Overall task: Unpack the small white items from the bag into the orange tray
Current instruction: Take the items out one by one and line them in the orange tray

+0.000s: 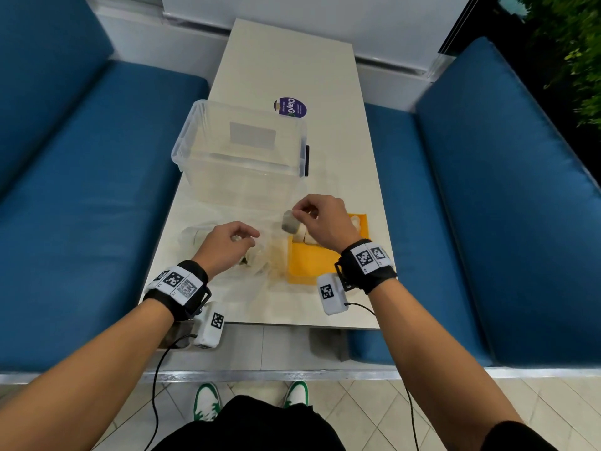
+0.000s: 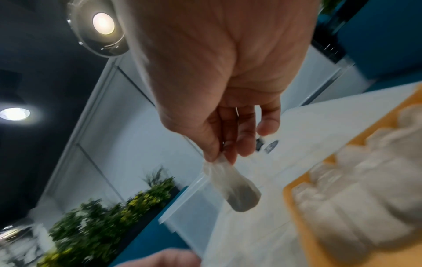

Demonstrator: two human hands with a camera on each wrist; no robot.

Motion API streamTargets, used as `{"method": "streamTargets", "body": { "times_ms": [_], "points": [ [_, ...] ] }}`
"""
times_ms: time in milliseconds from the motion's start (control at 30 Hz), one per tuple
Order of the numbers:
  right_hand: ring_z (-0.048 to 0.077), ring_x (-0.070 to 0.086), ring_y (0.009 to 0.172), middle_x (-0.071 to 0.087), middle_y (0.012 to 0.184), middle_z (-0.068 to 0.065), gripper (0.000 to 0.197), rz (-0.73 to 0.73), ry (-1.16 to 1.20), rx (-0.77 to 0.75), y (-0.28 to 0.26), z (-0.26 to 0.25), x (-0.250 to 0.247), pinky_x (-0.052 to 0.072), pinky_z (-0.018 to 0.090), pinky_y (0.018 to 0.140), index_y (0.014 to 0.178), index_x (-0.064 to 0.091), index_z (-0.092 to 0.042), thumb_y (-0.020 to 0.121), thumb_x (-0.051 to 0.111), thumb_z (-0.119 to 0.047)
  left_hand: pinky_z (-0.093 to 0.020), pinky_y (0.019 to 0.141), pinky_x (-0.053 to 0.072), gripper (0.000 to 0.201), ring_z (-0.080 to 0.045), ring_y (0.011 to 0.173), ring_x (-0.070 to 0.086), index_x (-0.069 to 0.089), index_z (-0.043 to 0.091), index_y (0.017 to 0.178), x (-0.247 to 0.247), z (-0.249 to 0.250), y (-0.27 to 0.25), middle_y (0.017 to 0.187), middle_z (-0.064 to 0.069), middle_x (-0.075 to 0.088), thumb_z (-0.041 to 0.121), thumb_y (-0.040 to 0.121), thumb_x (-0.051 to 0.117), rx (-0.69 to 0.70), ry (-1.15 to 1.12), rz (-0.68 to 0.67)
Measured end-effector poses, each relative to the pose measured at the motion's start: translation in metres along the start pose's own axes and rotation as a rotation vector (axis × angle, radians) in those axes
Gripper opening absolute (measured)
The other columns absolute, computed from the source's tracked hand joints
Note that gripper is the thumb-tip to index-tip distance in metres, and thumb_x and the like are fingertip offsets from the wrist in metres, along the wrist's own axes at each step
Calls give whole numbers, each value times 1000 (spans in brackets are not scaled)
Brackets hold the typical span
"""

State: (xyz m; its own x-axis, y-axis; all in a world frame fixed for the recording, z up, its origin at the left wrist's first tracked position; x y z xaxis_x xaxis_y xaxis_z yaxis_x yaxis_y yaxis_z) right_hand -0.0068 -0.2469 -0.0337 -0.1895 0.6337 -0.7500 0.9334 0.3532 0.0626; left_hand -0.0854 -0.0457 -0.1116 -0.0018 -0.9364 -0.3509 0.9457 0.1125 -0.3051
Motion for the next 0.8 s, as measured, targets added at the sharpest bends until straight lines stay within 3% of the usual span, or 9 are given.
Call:
{"method": "streamTargets", "body": {
  "times_ms": [100,233,367,533,667,800],
  "points": [
    [1,58,75,69,84,-7,9,-11,-52,91,-4,44,-18,42,16,70,92,75,-18,95,68,-24,-23,77,50,25,-19,98,64,72,18,106,0,-4,-1,108,-2,70,3,96,55,-37,-6,8],
    [14,63,86,70,91,-4,9,-79,-165,201,-13,99,-28,50,27,80,95,76,-17,95,68,-22,-31,77,52,32,-18,92,62,69,21,101,2,-6,-1,103,-1,66,-3,94,50,-77,-37,2],
    [17,63,89,71,97,1,8,-153,-220,273,-18,134,-20,51,28,85,94,77,-17,93,70,-19,-32,78,53,38,-17,92,62,69,22,99,3,-9,3,103,-1,65,-8,89,47,-90,-33,12],
    [19,64,89,69,99,3,6,-155,-240,317,-13,153,-9,51,27,82,93,73,-22,94,69,-17,-28,68,51,35,-16,81,60,70,19,101,1,-12,6,100,-2,66,-7,91,48,-103,-53,22],
    [20,64,87,68,99,4,7,-154,-314,333,-6,159,-7,55,31,82,92,69,-24,95,65,-19,-27,74,47,31,-12,79,58,70,21,100,-5,-16,9,99,1,67,-4,93,53,-91,-64,44],
    [23,61,95,67,100,3,10,-132,-480,247,1,148,-8,53,39,87,92,72,-25,95,63,-23,-25,72,45,35,-10,79,57,71,22,100,-7,-18,11,100,3,67,-6,90,52,-99,-65,46]
  ]
}}
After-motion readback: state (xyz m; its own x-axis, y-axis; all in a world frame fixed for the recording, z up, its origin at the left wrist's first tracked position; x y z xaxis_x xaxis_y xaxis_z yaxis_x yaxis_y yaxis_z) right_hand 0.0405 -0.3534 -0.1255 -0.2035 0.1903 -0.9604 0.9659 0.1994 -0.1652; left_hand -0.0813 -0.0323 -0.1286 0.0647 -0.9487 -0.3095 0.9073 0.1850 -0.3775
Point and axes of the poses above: each hand's wrist, its own y-axis towards the middle knuckle, its own x-axis out of the palm, z = x × y, the point moved 9 cm from there along y, towards the middle knuckle
